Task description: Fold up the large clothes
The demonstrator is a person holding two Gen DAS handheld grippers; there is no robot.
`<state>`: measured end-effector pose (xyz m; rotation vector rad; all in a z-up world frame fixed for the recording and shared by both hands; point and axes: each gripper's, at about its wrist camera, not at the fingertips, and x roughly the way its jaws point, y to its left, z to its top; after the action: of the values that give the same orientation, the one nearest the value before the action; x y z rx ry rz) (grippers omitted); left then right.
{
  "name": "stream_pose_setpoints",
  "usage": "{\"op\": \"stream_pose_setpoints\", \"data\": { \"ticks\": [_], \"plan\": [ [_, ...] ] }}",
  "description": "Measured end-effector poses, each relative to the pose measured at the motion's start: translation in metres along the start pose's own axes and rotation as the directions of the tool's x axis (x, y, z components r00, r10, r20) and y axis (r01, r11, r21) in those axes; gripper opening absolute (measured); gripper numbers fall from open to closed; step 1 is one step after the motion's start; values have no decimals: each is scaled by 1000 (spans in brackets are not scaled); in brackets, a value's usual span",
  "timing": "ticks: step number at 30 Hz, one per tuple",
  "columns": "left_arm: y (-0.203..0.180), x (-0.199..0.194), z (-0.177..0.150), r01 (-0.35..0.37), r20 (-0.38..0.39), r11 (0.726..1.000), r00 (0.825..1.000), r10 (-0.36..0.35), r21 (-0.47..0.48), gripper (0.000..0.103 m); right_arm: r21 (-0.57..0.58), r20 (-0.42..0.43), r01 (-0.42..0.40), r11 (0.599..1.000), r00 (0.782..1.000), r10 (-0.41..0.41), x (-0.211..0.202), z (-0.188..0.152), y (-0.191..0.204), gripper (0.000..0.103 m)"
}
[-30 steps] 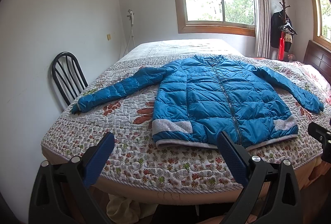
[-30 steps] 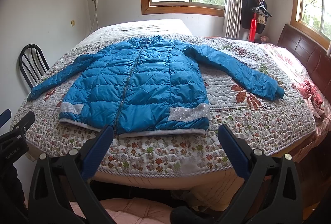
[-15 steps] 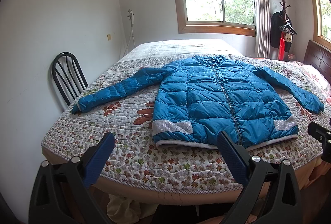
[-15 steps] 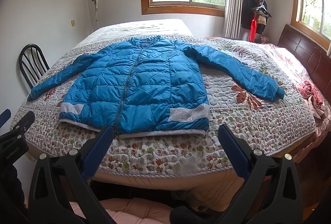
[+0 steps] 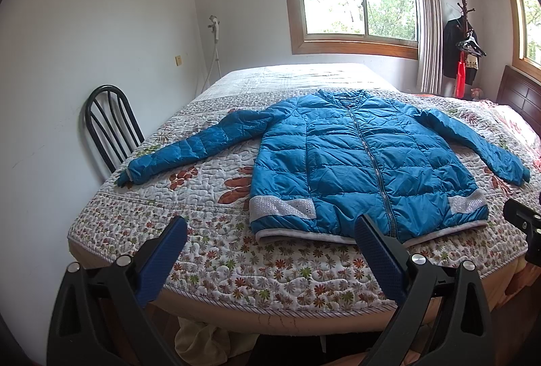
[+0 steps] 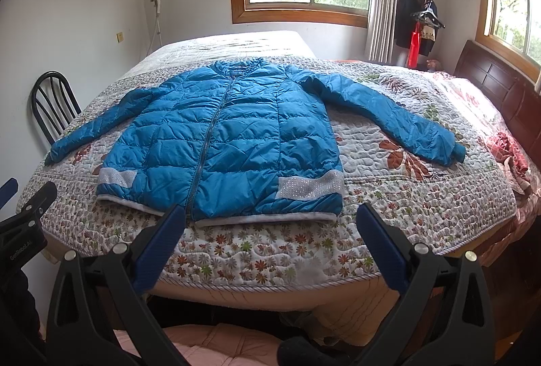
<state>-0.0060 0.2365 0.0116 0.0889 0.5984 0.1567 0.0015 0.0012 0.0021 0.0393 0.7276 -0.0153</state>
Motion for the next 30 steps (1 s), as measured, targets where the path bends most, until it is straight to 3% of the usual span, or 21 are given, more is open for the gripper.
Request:
{"op": "stream_pose_setpoints", "data": {
  "ticks": [30],
  "plan": [
    [-4,13,2,24,-21,1000,999,-24,11,99,-5,-1,-15,1000,1000,15,14,5,-6,100]
  ]
}}
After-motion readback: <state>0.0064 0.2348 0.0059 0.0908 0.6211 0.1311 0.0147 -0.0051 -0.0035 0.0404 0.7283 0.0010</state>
